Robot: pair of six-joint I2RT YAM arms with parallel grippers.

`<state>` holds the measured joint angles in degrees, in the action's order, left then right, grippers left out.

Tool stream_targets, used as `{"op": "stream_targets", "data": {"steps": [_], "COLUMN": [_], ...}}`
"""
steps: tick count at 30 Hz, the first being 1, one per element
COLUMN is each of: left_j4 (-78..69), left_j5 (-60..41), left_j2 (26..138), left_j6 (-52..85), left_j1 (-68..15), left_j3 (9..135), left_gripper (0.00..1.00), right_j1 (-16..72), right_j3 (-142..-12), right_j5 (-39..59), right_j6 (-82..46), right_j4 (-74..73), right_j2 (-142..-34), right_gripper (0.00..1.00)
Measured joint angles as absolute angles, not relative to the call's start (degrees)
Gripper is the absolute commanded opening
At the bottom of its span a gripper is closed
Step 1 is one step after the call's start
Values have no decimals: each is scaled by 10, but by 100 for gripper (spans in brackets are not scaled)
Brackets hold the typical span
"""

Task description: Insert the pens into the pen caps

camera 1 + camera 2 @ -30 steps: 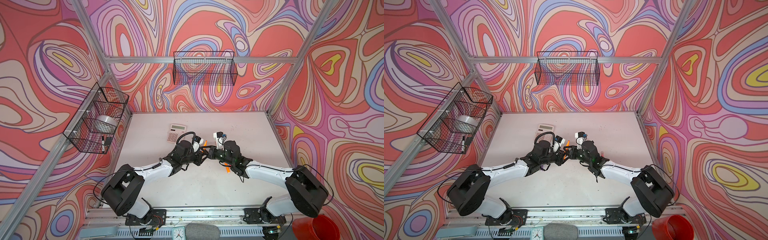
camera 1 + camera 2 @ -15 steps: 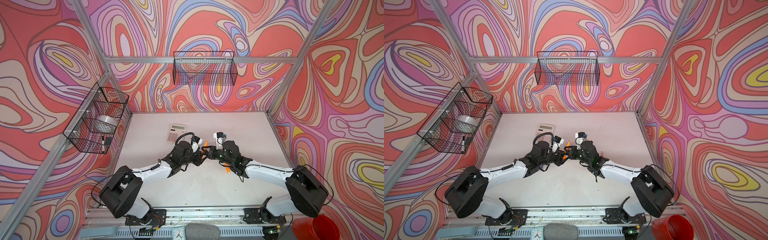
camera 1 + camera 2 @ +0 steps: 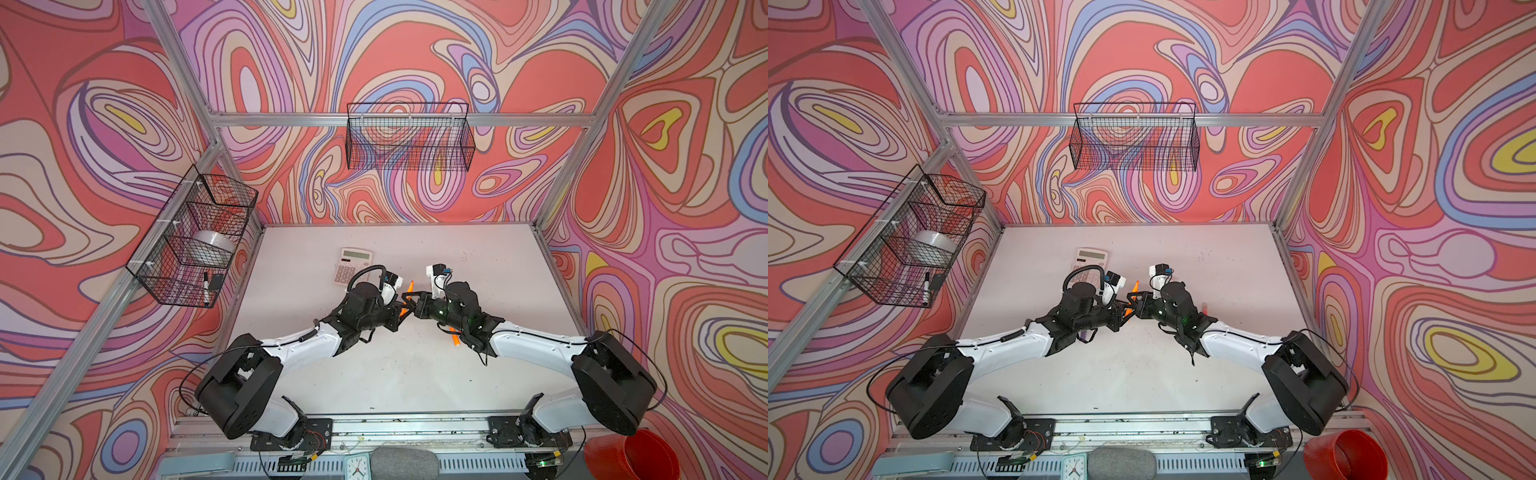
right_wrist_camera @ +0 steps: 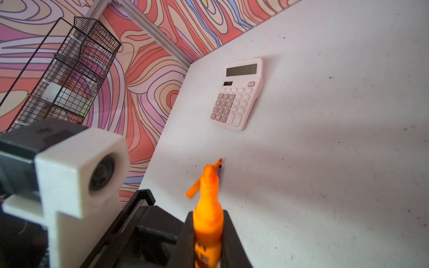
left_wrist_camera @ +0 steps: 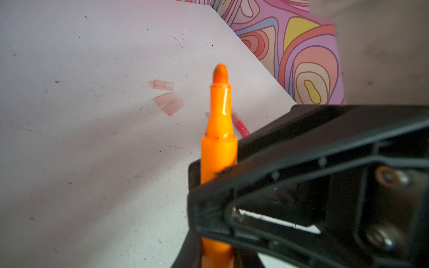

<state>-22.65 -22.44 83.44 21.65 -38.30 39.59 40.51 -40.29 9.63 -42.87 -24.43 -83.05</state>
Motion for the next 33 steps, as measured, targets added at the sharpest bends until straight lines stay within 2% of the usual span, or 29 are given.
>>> {"op": "stream_targets", "data": {"steps": [1, 5, 7, 9, 13, 16, 20, 23, 27, 33], "left_j4": [-227, -228, -230, -234, -259, -294, -340, -373, -397, -402], "left_j5": [-223, -225, -226, -224, -192, -146, -80, -56, -49, -63], "left_j2": [834, 834, 833, 829, 800, 768, 723, 720, 721, 725], "left_j6": [217, 216, 216, 214, 211, 208, 198, 191, 187, 186], "left_j1": [-383, -383, -386, -387, -389, -396, -390, -390, -390, -390], "left_j3": [396, 394, 393, 389, 361, 319, 246, 227, 226, 231], "left_gripper": [0, 0, 0, 0, 0, 0, 0, 0, 0, 0], "right_j1": [405, 406, 407, 407, 403, 401, 360, 329, 305, 301], "right_j3": [-403, -403, -404, -406, -410, -414, -434, -464, -512, -606], "right_j5": [96, 94, 86, 75, 60, 66, -6, -46, -77, -114], "right_j6": [-427, -420, -416, -410, -397, -390, -384, -383, -373, -339], "right_j4": [-244, -238, -229, -211, -177, -166, -111, -67, -16, 58], "right_j2": [-830, -830, -829, -823, -802, -781, -780, -820, -899, -1000], "right_gripper": [2, 45, 56, 62, 62, 59, 59, 56, 57, 67]}}
